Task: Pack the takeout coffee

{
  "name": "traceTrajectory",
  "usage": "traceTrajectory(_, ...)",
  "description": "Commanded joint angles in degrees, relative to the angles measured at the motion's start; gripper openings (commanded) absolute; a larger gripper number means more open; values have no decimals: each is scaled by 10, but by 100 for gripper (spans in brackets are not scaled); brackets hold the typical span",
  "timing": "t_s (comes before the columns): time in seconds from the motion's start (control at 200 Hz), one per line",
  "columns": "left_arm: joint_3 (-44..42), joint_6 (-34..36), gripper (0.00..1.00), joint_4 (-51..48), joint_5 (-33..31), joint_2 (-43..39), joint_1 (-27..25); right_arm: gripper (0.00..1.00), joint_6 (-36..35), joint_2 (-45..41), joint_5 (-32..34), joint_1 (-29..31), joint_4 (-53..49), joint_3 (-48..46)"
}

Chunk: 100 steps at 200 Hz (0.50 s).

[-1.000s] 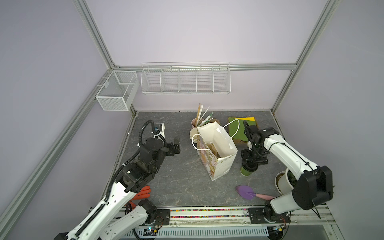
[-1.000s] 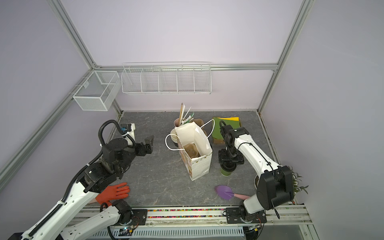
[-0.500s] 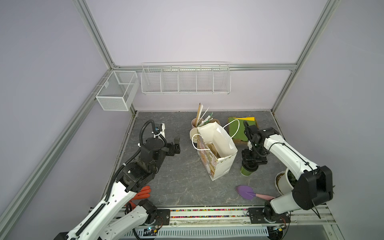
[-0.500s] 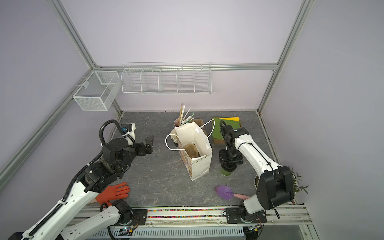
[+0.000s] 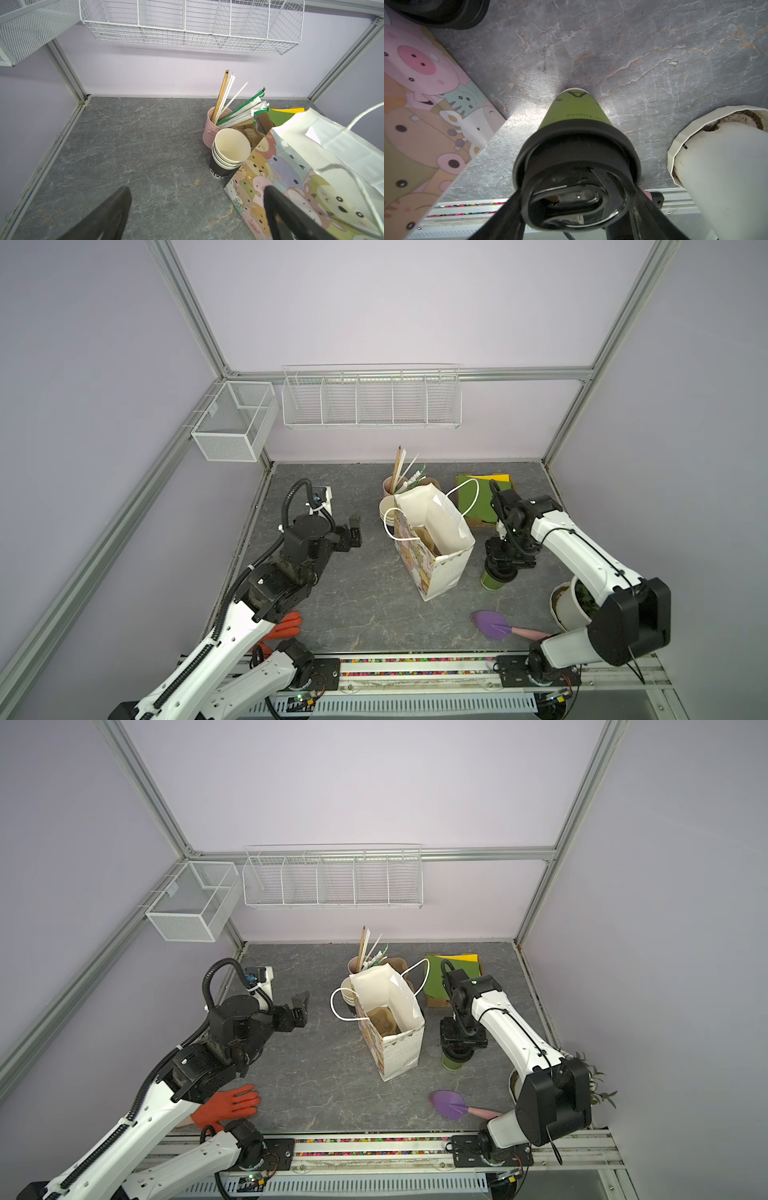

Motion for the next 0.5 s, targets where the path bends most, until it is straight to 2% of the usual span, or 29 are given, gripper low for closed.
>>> traceTrajectory(0.0,-6,9,99,-6,0,1,3,74,-3,-11,4,1,-7,-4)
traceTrajectory(0.495,-6,10,99,-6,3,8,3,74,-4,-32,25,7,-35,27)
